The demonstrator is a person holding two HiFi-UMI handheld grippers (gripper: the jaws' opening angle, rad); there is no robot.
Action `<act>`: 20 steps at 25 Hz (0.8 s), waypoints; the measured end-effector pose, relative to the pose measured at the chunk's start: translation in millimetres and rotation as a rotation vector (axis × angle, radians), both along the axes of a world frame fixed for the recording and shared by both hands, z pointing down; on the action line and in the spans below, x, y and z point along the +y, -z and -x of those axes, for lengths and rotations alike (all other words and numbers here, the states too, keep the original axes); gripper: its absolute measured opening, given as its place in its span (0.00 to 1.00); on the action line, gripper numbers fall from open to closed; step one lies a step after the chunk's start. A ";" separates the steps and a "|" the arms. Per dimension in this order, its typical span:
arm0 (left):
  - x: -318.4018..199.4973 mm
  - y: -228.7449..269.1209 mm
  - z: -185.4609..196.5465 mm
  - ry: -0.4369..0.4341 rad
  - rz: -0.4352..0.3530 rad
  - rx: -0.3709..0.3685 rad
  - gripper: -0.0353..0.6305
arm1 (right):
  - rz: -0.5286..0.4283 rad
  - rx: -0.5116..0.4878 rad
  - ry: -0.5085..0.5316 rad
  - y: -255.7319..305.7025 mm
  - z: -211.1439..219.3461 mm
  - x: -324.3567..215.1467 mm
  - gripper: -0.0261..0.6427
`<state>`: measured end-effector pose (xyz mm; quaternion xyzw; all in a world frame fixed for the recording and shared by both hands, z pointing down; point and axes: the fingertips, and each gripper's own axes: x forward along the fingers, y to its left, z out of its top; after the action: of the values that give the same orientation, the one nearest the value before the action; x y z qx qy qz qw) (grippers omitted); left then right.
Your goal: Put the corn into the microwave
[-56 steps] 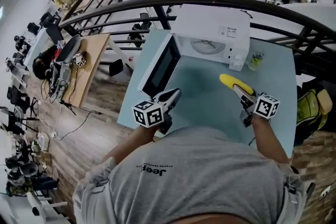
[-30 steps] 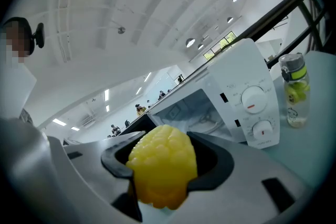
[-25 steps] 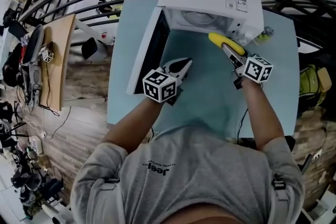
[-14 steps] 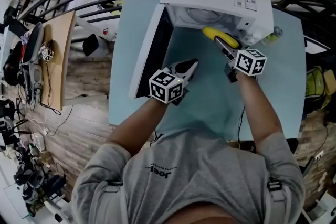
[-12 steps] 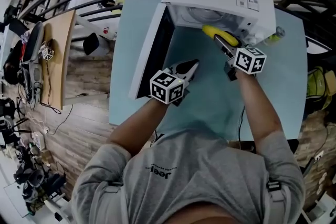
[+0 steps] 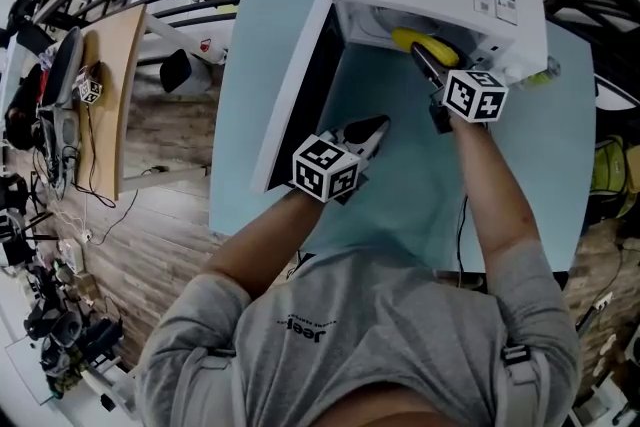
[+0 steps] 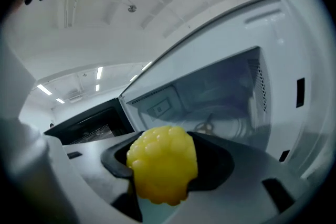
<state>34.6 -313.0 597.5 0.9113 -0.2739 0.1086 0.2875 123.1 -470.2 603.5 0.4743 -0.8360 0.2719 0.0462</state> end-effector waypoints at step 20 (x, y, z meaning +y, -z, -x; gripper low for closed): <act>0.2 -11.9 7.6 -0.005 0.011 -0.004 0.08 | -0.018 0.194 -0.064 -30.2 -2.9 -46.6 0.41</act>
<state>27.0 -312.8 609.4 0.9102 -0.2716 0.1125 0.2916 126.0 -516.9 633.7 0.5252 -0.8145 0.2185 0.1141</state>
